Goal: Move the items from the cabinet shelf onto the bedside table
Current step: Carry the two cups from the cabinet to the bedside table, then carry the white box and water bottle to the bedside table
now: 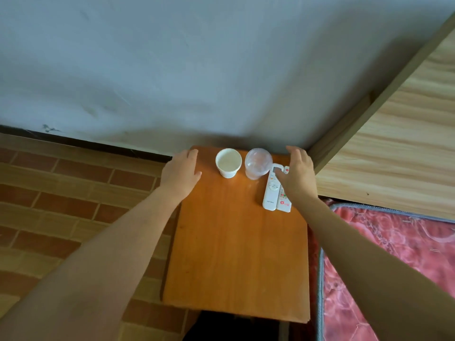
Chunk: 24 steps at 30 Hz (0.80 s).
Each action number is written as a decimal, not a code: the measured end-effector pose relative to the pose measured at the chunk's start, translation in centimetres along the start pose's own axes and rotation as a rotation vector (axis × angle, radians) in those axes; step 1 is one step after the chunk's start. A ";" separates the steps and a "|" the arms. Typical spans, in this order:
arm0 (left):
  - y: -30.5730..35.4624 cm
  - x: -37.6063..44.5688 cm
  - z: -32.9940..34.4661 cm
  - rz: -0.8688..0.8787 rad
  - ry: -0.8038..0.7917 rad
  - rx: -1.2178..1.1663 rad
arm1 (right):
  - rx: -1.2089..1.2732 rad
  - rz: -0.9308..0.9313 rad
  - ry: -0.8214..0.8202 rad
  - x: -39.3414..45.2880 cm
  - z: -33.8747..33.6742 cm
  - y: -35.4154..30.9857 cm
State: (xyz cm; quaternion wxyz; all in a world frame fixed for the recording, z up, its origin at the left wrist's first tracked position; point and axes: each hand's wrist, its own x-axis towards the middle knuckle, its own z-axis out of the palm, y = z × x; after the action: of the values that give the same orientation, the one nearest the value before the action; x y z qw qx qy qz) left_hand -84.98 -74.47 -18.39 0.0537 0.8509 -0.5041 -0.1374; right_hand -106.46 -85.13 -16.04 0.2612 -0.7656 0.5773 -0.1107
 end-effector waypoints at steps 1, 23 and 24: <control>0.1 -0.5 -1.8 0.023 0.006 0.032 | -0.047 -0.050 -0.015 -0.4 -1.4 -0.9; -2.4 -26.6 -24.6 -0.186 0.273 0.244 | -0.304 -0.853 -0.303 -15.5 -15.7 -19.0; -3.1 -28.0 -24.6 -0.220 0.279 0.246 | -0.306 -0.881 -0.315 -16.3 -15.3 -19.7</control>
State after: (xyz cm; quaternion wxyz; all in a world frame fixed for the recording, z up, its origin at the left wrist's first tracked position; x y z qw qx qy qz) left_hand -87.99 -49.67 9.45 0.0034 0.9117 -0.4091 0.0391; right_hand -102.45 -70.06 9.30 0.1583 -0.9740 0.1617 -0.0074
